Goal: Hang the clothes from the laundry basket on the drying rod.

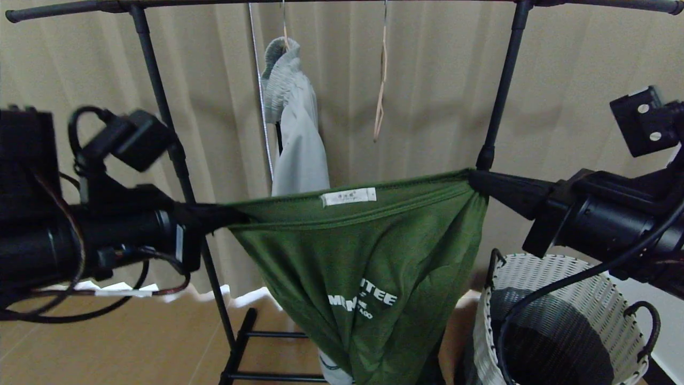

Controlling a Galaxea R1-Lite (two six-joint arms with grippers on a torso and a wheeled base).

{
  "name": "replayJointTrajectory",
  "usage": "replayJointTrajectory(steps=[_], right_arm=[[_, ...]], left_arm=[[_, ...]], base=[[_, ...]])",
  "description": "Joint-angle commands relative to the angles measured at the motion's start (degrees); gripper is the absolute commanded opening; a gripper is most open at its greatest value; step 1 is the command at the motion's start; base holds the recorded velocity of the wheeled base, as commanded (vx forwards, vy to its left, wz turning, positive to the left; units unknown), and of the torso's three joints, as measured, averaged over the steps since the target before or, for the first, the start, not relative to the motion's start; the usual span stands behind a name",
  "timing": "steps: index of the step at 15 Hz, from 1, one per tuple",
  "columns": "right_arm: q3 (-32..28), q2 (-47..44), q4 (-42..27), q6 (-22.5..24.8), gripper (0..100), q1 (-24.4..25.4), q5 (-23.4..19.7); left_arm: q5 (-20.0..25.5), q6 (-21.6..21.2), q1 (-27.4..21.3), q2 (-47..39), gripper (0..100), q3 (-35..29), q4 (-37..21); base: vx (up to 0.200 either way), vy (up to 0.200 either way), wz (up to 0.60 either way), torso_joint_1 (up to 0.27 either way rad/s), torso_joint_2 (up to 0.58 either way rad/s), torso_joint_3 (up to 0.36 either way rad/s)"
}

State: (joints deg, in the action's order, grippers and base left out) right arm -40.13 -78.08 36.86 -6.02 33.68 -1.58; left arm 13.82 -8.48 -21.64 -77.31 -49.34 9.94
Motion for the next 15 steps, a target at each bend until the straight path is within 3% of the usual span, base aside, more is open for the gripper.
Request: replayJointTrajectory(steps=[1, 5, 15], right_arm=[[-2.93, 0.56, 0.05, 0.13, 0, -2.66, -0.09], [-10.49, 0.30, -0.65, 1.01, 0, -4.15, -0.17], [-12.52, 0.56, -0.04, 1.36, 0, -6.44, -0.44]], left_arm=[[-0.03, 2.42, -0.51, 3.48, 0, -10.87, -4.75], [-0.03, 2.42, -1.74, 2.25, 0, -20.27, -4.93], [-0.64, 2.51, -7.45, 2.34, 0, -14.91, -4.49]], base=[[0.000, 0.000, 0.00, 0.000, 0.00, 0.000], [0.000, 0.000, 0.00, 0.000, 0.00, 0.000], [0.000, 0.000, 0.00, 0.000, 0.00, 0.000]])
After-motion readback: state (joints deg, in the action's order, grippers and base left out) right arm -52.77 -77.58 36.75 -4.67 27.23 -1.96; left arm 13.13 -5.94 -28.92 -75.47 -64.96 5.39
